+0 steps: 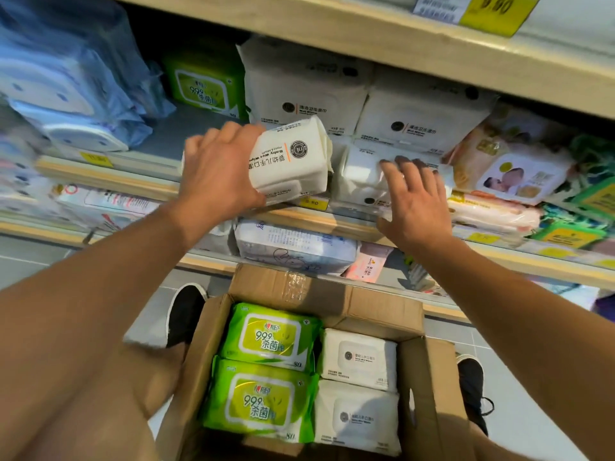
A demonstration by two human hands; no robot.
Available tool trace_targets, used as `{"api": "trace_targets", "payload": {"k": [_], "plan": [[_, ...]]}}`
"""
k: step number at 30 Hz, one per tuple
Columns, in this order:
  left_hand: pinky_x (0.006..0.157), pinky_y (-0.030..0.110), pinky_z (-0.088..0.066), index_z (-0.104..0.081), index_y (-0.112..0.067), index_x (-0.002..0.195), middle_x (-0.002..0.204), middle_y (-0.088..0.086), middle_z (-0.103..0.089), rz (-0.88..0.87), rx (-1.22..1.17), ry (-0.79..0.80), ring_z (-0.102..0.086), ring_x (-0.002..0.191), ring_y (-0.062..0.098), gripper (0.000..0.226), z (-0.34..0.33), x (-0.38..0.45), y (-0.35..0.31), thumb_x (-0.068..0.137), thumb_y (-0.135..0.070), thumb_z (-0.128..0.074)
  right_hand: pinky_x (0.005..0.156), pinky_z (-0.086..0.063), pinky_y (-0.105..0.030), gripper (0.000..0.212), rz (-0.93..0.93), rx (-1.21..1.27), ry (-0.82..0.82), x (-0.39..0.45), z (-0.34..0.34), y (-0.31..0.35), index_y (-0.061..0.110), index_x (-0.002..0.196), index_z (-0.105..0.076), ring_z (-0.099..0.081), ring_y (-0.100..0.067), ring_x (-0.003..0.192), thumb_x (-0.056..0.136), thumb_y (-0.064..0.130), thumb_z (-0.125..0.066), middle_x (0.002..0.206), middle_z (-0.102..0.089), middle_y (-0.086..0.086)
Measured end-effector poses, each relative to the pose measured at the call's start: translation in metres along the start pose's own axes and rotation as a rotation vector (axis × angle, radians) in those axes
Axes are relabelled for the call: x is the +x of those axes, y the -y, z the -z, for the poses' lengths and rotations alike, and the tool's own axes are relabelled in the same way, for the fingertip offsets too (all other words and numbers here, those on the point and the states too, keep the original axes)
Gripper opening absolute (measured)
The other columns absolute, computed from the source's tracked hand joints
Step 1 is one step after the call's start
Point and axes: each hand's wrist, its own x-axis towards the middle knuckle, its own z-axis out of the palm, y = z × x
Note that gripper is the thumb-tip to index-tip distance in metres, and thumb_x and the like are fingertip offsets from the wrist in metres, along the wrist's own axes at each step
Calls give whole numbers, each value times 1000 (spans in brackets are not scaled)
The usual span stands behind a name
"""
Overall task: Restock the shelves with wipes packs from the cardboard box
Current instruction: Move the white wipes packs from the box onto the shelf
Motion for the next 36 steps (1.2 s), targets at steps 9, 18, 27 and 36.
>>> {"api": "trace_targets", "payload": {"k": [9,18,27,36], "plan": [[104,45,-27,-34,-33,140,136,4,-46,-227,289,110,-44,121,32,93,3,73,-13,60,-30,-81,119,-16,-49,96,-42,39,48,-13,-7,6,26,150,-18,-16,-32,144,75,37,-78,157,-20,-8],[107,46,-29,-33,-36,140,138,2,-47,-257,263,208,-47,121,30,101,-19,86,-1,55,-34,-87,117,-18,-46,91,-26,103,-77,2,-10,22,23,147,-26,-25,-30,138,73,38,-76,151,-30,-7],[108,44,-28,-32,-38,143,146,-2,-40,-258,271,192,-42,127,29,99,-41,88,-1,59,-34,-85,115,-23,-48,91,-30,137,-93,7,-18,30,20,147,-28,-29,-31,134,71,41,-74,147,-34,-8],[108,48,-33,-29,-38,144,145,3,-41,-201,276,270,-39,130,30,106,-53,91,-5,56,-43,-87,117,-19,-47,92,-28,157,-71,3,-18,29,20,149,-25,-24,-31,138,73,42,-74,151,-30,-8]]}}
